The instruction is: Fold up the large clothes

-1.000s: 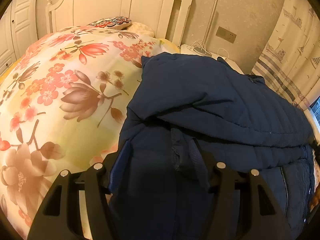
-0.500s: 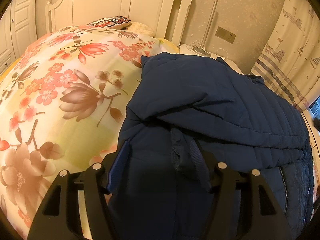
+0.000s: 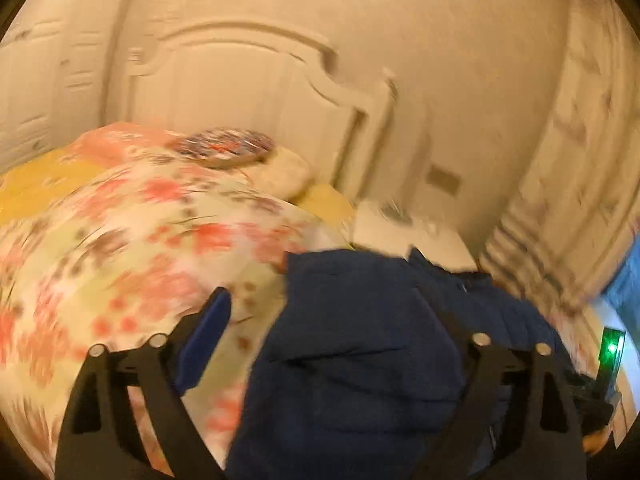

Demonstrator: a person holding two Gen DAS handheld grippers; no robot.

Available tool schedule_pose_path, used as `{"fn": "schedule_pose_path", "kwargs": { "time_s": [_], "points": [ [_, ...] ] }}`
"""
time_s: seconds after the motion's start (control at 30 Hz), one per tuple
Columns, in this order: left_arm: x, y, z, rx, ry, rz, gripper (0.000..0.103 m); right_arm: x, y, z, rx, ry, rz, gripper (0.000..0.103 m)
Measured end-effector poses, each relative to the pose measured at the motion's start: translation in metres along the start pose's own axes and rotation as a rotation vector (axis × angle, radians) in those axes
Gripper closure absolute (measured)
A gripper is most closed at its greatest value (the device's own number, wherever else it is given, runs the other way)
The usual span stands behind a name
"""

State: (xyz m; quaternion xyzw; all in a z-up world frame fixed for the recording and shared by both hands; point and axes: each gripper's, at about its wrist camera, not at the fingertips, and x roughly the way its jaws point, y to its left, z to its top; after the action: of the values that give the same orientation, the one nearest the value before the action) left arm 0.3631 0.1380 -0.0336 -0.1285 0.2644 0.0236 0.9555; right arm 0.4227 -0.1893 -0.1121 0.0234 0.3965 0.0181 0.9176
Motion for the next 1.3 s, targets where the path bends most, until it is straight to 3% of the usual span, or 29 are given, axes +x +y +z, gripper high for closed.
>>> {"fn": "schedule_pose_path", "kwargs": {
  "time_s": [0.13, 0.17, 0.23, 0.27, 0.3, 0.37, 0.47, 0.53, 0.63, 0.7, 0.83, 0.93, 1.0, 1.03, 1.1, 1.17, 1.3],
  "points": [
    [0.052, -0.041, 0.002, 0.067, 0.157, -0.059, 0.007, -0.003, 0.002, 0.002, 0.0, 0.001, 0.002, 0.022],
    [0.078, -0.049, -0.006, 0.071, 0.244, -0.068, 0.006, -0.004, 0.002, 0.002, -0.001, 0.001, 0.0, 0.022],
    [0.117, -0.053, -0.029, 0.071, 0.375, -0.015, 0.006, -0.004, 0.002, 0.002, 0.001, 0.001, 0.005, 0.022],
    [0.128, -0.057, -0.04, 0.119, 0.385, 0.024, 0.002, -0.004, 0.002, 0.003, 0.0, 0.001, 0.009, 0.022],
    [0.129, -0.065, -0.046, 0.175, 0.354, 0.059, 0.002, -0.004, 0.002, 0.003, 0.0, 0.002, 0.009, 0.022],
    [0.127, -0.072, -0.044, 0.171, 0.366, 0.081, 0.003, -0.004, 0.001, 0.002, 0.0, 0.003, 0.011, 0.021],
    [0.122, -0.072, -0.022, 0.064, 0.353, -0.01, 0.003, -0.003, 0.001, 0.003, 0.0, 0.004, 0.013, 0.021],
    [0.125, -0.076, -0.005, 0.058, 0.33, -0.021, 0.003, -0.003, 0.002, 0.003, 0.0, 0.005, 0.014, 0.021],
    [0.153, -0.084, 0.011, 0.094, 0.357, 0.019, 0.002, -0.003, 0.001, 0.003, 0.004, 0.006, 0.02, 0.021],
    [0.193, -0.084, 0.002, 0.11, 0.463, 0.091, 0.002, -0.003, 0.001, 0.003, 0.006, 0.006, 0.025, 0.02],
    [0.202, -0.095, -0.003, 0.178, 0.445, 0.159, 0.003, -0.003, -0.003, 0.003, 0.015, 0.007, 0.042, 0.02],
    [0.169, -0.1, 0.001, 0.119, 0.369, 0.082, 0.003, -0.002, -0.004, 0.003, 0.02, 0.007, 0.051, 0.019],
    [0.135, -0.117, -0.005, 0.165, 0.307, -0.011, 0.003, -0.003, -0.005, 0.003, 0.013, 0.007, 0.066, 0.019],
    [0.122, -0.129, -0.014, 0.237, 0.289, -0.037, 0.002, -0.003, -0.005, 0.003, 0.013, 0.007, 0.067, 0.019],
    [0.11, -0.146, -0.037, 0.363, 0.293, -0.04, 0.002, -0.003, -0.005, 0.003, 0.013, 0.007, 0.068, 0.019],
    [0.116, -0.144, -0.058, 0.407, 0.332, -0.03, 0.002, -0.003, -0.005, 0.003, 0.012, 0.006, 0.068, 0.019],
    [0.12, -0.127, -0.072, 0.366, 0.312, -0.084, 0.002, -0.003, -0.004, 0.003, 0.0, 0.006, 0.063, 0.018]
  ]
}}
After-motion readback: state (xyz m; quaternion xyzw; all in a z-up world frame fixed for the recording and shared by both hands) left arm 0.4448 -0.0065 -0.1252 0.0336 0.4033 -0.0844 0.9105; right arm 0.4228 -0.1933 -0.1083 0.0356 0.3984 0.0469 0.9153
